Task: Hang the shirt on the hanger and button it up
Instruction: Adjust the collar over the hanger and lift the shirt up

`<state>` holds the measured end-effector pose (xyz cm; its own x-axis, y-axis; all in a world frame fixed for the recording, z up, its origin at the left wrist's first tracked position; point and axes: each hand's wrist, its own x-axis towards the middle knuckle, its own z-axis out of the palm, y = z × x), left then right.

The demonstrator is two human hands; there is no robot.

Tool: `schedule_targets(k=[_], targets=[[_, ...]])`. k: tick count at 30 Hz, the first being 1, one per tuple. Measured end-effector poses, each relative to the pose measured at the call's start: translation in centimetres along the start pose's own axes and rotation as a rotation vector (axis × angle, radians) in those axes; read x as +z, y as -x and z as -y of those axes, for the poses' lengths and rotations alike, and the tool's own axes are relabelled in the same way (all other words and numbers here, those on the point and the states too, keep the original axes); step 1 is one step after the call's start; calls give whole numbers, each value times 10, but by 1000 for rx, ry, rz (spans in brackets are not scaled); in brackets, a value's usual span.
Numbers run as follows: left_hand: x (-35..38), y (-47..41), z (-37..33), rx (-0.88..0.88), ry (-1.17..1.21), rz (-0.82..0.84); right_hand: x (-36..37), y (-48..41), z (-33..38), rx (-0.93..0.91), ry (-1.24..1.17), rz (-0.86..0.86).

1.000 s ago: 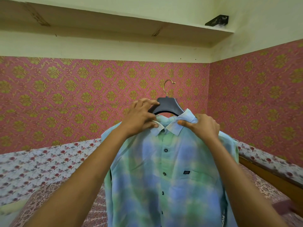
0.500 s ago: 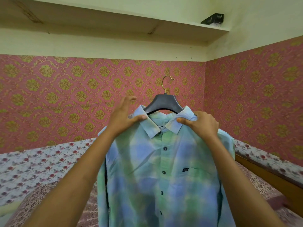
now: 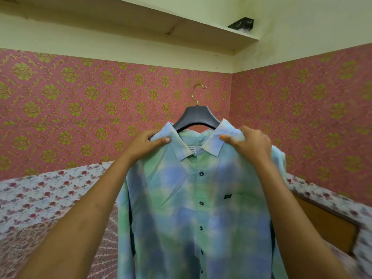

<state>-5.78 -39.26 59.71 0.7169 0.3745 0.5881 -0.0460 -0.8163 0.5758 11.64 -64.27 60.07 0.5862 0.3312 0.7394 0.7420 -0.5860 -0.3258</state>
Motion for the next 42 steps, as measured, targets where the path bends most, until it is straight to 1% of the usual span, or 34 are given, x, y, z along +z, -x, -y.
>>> schedule_targets(k=[2, 5, 6, 10, 15, 20, 22, 27, 28, 31, 36, 42], targets=[[-7, 4, 0, 40, 89, 24, -8, 18, 2, -20, 96, -120], [-12, 3, 1, 89, 178, 68, -26, 34, 9, 39, 128, -198], [-14, 2, 0, 90, 199, 87, -31, 39, 13, 76, 147, -199], [-9, -2, -9, 117, 220, 158, -49, 59, 18, 237, 122, -83], [4, -1, -49, 212, 293, 210, -100, 89, 13, 293, 217, -166], [44, 5, -107, 312, 427, 299, -171, 121, -8, 364, 319, -237], [64, 7, -135, 359, 427, 308, -203, 135, -22, 379, 330, -283], [136, 37, -227, 471, 368, 326, -301, 198, -72, 522, 341, -353], [154, 51, -251, 486, 378, 355, -325, 215, -85, 558, 361, -358], [198, 87, -314, 540, 452, 440, -382, 262, -113, 630, 393, -368], [276, 147, -440, 641, 607, 515, -500, 336, -160, 713, 539, -455], [344, 196, -557, 760, 668, 561, -601, 394, -194, 819, 715, -531]])
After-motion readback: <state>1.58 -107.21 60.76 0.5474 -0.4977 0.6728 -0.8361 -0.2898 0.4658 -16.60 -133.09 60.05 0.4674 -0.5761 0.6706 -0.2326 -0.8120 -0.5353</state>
